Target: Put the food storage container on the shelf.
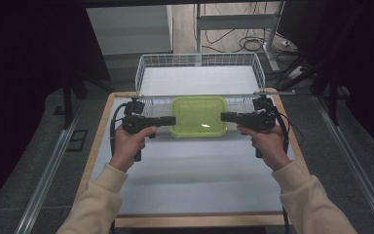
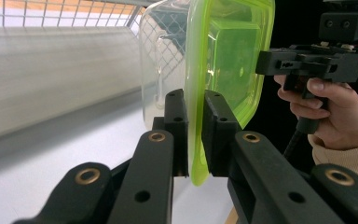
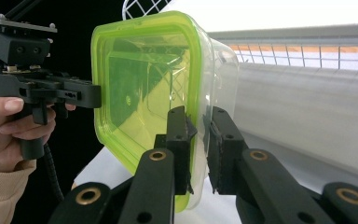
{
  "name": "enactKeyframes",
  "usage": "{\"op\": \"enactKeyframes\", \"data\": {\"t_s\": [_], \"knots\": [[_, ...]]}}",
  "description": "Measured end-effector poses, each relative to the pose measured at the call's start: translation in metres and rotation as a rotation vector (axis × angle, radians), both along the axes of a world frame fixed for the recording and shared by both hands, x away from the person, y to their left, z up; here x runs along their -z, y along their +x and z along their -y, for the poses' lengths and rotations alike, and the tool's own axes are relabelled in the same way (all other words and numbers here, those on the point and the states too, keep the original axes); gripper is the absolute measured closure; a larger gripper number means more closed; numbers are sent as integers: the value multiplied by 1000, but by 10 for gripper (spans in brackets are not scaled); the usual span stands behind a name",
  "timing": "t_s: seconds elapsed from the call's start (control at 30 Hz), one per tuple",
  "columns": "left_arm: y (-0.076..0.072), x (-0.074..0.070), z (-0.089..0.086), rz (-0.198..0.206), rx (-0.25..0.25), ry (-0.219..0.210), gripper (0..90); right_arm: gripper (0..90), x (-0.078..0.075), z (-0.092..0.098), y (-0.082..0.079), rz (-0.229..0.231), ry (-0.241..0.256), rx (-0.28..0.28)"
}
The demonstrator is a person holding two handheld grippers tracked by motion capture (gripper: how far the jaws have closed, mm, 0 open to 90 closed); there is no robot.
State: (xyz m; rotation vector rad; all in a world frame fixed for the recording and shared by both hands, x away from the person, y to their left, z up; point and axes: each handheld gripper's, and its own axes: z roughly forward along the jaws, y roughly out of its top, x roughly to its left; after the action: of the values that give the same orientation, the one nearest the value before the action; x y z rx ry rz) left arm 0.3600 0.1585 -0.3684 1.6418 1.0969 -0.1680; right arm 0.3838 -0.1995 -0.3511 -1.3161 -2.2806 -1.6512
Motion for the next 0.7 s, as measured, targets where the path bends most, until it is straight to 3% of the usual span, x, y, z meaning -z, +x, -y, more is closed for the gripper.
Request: {"op": "enactKeyframes", "data": {"t_s": [0.7], "knots": [[27, -24, -5, 18, -8, 10, 819, 803, -22, -8, 25, -2, -1, 19]]}}
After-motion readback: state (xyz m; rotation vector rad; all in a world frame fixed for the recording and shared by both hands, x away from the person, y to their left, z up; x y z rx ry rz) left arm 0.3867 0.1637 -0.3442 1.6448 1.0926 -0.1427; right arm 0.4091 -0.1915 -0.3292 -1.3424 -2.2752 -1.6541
